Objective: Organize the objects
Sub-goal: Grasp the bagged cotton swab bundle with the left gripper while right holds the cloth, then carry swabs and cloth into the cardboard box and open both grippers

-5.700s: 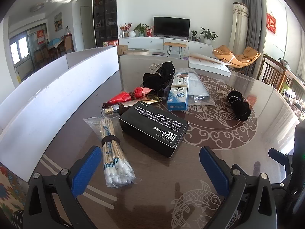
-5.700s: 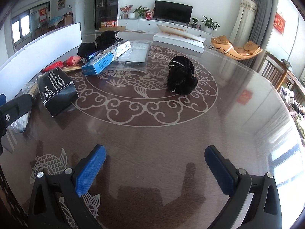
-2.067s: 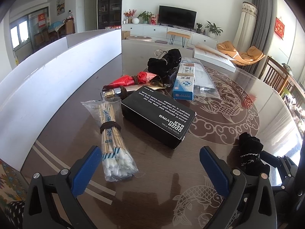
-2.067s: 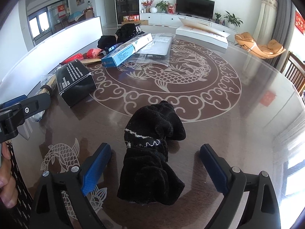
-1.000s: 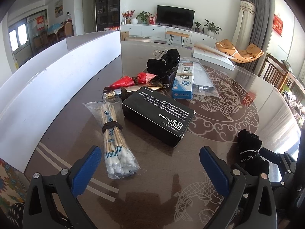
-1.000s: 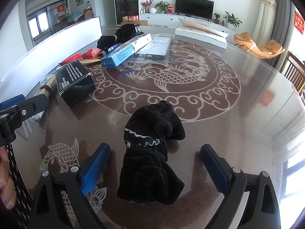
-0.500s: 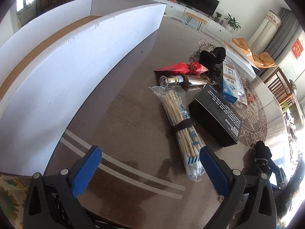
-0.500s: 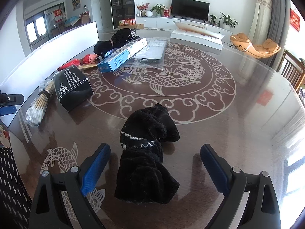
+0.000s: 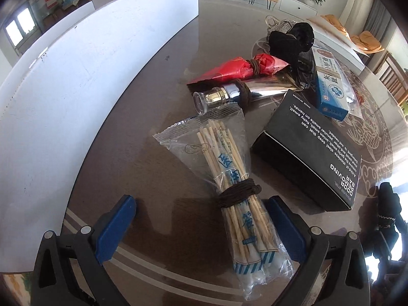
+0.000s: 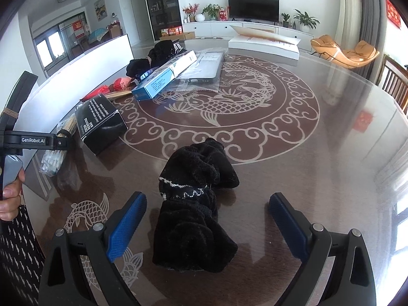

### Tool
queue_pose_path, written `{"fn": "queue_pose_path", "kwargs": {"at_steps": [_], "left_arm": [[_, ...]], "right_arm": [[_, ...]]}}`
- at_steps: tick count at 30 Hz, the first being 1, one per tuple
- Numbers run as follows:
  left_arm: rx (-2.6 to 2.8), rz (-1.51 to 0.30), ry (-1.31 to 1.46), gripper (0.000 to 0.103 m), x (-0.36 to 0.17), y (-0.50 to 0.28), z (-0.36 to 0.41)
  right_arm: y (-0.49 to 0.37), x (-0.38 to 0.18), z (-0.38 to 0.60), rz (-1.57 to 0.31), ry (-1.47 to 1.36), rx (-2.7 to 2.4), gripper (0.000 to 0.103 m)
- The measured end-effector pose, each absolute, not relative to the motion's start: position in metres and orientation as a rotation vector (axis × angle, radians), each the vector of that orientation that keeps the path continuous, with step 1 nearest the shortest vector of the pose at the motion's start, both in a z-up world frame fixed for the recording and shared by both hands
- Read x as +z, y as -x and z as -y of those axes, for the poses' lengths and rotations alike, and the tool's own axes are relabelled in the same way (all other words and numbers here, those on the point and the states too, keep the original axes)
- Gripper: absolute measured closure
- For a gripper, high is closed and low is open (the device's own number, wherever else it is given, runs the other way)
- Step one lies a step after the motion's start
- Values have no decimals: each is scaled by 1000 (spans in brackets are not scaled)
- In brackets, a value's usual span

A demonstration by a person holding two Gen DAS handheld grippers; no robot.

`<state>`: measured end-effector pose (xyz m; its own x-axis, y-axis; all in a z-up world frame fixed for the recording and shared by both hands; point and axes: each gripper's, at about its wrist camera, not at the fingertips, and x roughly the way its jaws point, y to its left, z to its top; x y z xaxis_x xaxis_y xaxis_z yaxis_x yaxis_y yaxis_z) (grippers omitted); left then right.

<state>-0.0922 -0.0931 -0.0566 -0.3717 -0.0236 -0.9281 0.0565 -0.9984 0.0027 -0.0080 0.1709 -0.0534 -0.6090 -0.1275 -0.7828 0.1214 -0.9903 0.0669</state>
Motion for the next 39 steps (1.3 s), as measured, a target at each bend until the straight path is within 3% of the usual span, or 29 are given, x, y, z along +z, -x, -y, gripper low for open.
{"fn": "queue_pose_path", "kwargs": {"at_steps": [7, 8, 9, 10, 11, 12, 16, 20, 26, 30, 35, 38, 39], "left_arm": [[-2605, 6, -1755, 0, -54, 89, 96], [-2600, 19, -1781, 0, -53, 91, 96], [-2608, 25, -1778, 2, -52, 90, 95], [-2648, 35, -1734, 27, -48, 87, 95], [-2693, 53, -1691, 46, -42, 82, 94], [-2715, 72, -1684, 75, -38, 79, 93], [-2838, -7, -1602, 75, -20, 61, 104], [-2955, -244, -1468, 75, 29, 42, 133], [-2925, -351, -1197, 75, 108, 49, 230], [-2738, -373, -1212, 75, 101, 58, 316], [-2595, -348, -1310, 75, 67, 67, 368], [-2494, -320, -1343, 65, 49, 78, 380], [-2472, -320, -1327, 50, 45, 80, 381]], "right_arm": [[37, -42, -166, -138, -1496, -2530, 5], [42, -40, -165, -161, -1521, -2508, 9], [46, -40, -163, -187, -1544, -2477, 27], [48, -42, -159, -226, -1582, -2436, 49], [48, -42, -156, -262, -1588, -2420, 53], [47, -41, -153, -302, -1599, -2412, 64], [33, -19, -152, -319, -1552, -2413, 64], [32, 31, -133, -275, -1397, -2441, 64], [65, 114, -32, -190, -1104, -2387, 64], [91, 146, 66, -138, -961, -2274, 64], [118, 134, 183, -149, -922, -2186, 64], [136, 108, 228, -126, -978, -2143, 59], [143, 97, 238, -114, -1024, -2122, 45]]}}
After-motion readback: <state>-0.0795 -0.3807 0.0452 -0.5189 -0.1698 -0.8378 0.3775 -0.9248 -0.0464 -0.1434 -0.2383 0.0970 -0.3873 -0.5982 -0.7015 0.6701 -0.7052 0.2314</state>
